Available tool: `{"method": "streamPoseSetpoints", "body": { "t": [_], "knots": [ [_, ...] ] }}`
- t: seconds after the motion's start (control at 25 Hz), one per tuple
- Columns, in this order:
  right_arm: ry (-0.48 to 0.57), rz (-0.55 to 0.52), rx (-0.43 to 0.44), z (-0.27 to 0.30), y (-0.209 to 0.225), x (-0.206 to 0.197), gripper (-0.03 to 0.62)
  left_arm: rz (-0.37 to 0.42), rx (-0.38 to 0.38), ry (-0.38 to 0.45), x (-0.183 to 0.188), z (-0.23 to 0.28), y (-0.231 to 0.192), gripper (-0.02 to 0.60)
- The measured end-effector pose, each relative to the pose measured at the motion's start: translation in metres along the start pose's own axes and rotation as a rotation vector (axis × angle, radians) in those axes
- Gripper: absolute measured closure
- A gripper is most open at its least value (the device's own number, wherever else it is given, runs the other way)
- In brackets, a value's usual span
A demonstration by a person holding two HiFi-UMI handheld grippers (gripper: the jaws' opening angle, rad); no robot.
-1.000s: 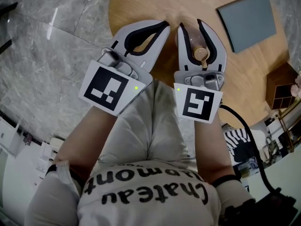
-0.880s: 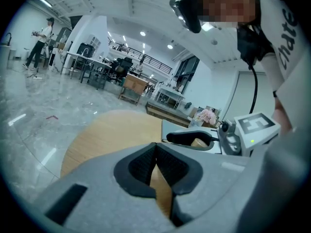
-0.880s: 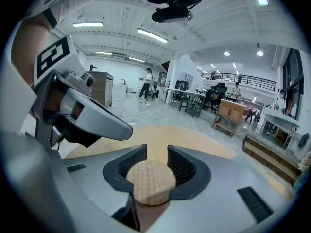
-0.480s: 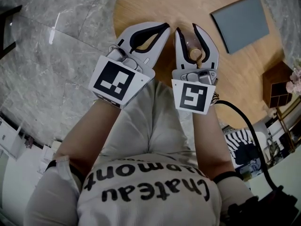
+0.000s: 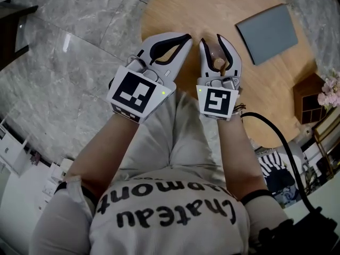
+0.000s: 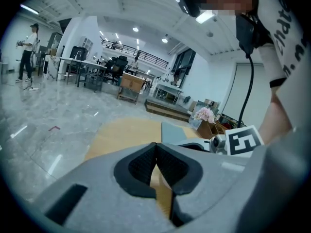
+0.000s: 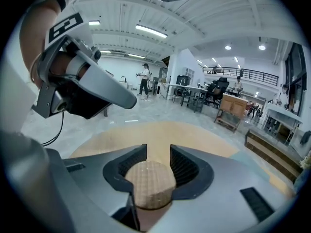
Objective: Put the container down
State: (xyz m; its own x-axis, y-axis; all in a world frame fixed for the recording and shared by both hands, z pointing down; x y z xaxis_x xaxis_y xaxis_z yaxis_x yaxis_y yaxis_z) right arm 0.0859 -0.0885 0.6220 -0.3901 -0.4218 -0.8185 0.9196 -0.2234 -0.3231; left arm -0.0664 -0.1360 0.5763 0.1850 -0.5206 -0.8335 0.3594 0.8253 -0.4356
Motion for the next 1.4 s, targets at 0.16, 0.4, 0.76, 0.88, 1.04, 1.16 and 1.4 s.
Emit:
{"method": "streamPoseSetpoints", "body": {
  "t": [0.16, 0.4, 0.76, 0.88, 1.04, 1.16, 1.4],
  "knots": [
    [-0.001, 0.020, 0.003, -0.001, -0.002, 0.001, 0.477, 0.003, 0.017, -0.015, 0.006, -0.005, 0.003, 0.568],
    [-0.012, 0.005, 0.057, 0.002, 0.002, -0.002, 0.476, -0.035, 0.059, 0.037, 0.021, -0.010, 0.003, 0.568],
    [-0.089, -0.016, 0.077, 0.007, 0.002, 0.005, 0.473, -0.010, 0.136, 0.082, 0.072, -0.050, 0.023, 0.568],
    [-0.121, -0.015, 0.101, 0.009, 0.004, 0.010, 0.460, 0.015, 0.176, 0.087, 0.090, -0.072, 0.036, 0.568],
    [-0.190, 0.003, 0.144, 0.006, 0.006, 0.008, 0.404, 0.041, 0.227, 0.099, 0.110, -0.094, 0.053, 0.568],
    [-0.219, -0.002, 0.170, 0.005, 0.009, 0.012, 0.394, 0.052, 0.254, 0.118, 0.119, -0.101, 0.064, 0.568],
    [-0.298, 0.068, 0.233, -0.010, 0.024, 0.035, 0.382, 0.060, 0.264, 0.160, 0.140, -0.112, 0.089, 0.568]
  ]
}}
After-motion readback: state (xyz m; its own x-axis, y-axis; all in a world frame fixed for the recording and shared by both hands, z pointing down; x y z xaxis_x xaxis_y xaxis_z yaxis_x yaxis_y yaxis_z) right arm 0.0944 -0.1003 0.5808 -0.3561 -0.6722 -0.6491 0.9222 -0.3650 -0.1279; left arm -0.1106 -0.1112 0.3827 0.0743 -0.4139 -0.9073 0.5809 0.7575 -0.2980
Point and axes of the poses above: the fingertips, and each gripper's own axes: z forward along the fingers, y to its right, x out of its top, the point moved 10 cm from there along -z, backward along the fingers, and after that the axes turned 15 degrees about -x, right-handed, at the moved point
